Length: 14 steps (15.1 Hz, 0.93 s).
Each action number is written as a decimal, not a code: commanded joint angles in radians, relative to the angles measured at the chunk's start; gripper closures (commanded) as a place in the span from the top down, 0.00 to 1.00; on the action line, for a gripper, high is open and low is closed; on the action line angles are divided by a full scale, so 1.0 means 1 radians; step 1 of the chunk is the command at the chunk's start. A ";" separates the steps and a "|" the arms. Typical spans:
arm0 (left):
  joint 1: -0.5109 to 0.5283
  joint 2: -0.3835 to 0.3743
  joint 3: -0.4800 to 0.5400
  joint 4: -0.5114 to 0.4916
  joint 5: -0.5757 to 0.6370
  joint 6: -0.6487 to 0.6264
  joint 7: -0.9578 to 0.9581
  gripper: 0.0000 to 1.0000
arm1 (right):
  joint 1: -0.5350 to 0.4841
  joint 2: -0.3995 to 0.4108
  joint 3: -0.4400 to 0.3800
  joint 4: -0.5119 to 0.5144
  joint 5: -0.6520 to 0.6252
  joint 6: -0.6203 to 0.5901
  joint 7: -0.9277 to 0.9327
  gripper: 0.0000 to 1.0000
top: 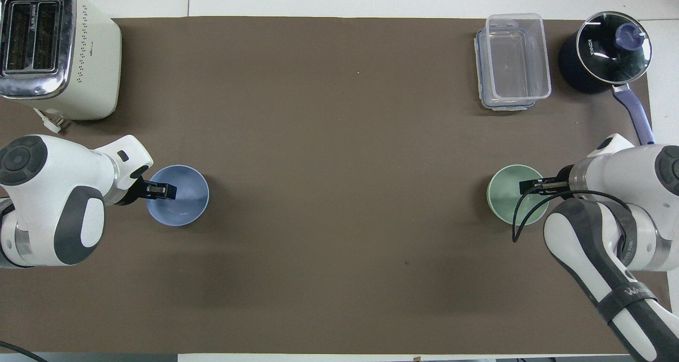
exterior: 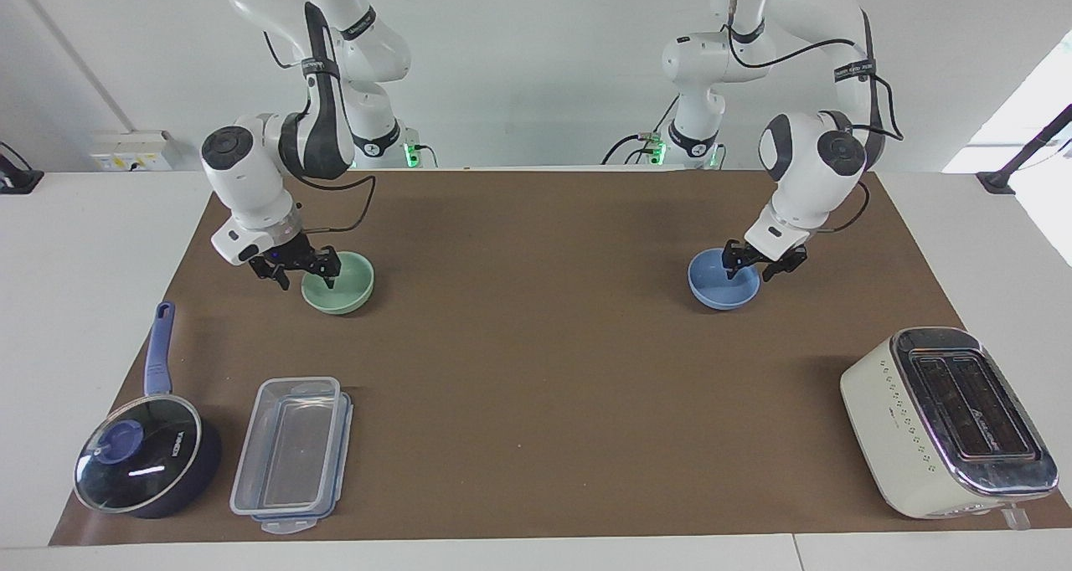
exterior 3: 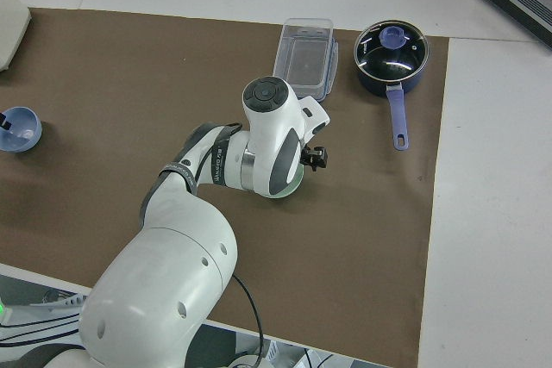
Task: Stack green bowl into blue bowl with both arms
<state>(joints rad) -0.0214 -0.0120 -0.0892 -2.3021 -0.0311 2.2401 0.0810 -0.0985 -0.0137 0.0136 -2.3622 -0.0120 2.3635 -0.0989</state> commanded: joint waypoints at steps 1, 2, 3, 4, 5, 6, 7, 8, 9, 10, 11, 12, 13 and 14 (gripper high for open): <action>-0.008 -0.002 0.008 -0.010 -0.009 0.021 0.032 0.56 | -0.013 -0.025 0.003 -0.034 0.012 0.023 -0.042 0.55; -0.006 -0.002 0.008 -0.010 0.002 0.021 0.036 0.56 | -0.013 -0.026 0.003 -0.038 0.012 0.025 -0.050 0.05; -0.005 -0.002 0.008 -0.010 0.014 0.021 0.036 0.56 | -0.013 -0.026 0.003 -0.039 0.012 0.023 -0.050 0.00; -0.005 -0.002 0.008 -0.010 0.023 0.021 0.036 0.56 | -0.015 -0.026 0.003 -0.039 0.012 0.020 -0.051 0.00; -0.006 0.000 0.008 -0.010 0.029 0.021 0.036 0.55 | -0.015 -0.028 0.003 -0.039 0.012 0.016 -0.051 0.00; -0.008 0.009 0.008 -0.010 0.037 0.024 0.034 0.45 | -0.015 -0.028 0.003 -0.039 0.012 0.011 -0.053 0.00; -0.008 0.018 0.008 -0.010 0.046 0.026 0.036 0.35 | -0.015 -0.029 0.003 -0.039 0.012 0.010 -0.053 0.00; -0.008 0.021 0.008 -0.010 0.049 0.027 0.036 0.22 | -0.015 -0.029 0.003 -0.039 0.012 0.010 -0.053 0.00; -0.008 0.021 0.008 -0.010 0.049 0.027 0.036 0.10 | -0.020 -0.028 0.002 -0.039 0.012 0.008 -0.053 0.00; -0.008 0.021 0.008 -0.010 0.049 0.027 0.036 0.00 | -0.030 -0.028 0.003 -0.037 0.012 0.006 -0.053 0.00; -0.008 0.023 0.008 -0.008 0.049 0.026 0.036 0.00 | -0.033 -0.028 0.003 -0.032 0.012 0.002 -0.053 0.00; -0.005 0.023 0.008 -0.005 0.049 0.024 0.036 0.00 | -0.035 -0.028 0.003 -0.023 0.012 -0.012 -0.053 0.00; -0.005 0.026 0.008 0.010 0.048 0.013 0.028 0.00 | -0.035 -0.029 0.003 -0.008 0.012 -0.029 -0.051 0.00; -0.008 0.030 0.005 0.045 0.048 0.001 0.011 0.00 | -0.035 -0.038 0.003 0.013 0.012 -0.055 -0.051 0.00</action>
<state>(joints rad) -0.0217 0.0057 -0.0889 -2.2960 -0.0053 2.2437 0.1133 -0.1162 -0.0320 0.0111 -2.3721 -0.0076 2.3544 -0.1215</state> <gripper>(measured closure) 0.960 0.956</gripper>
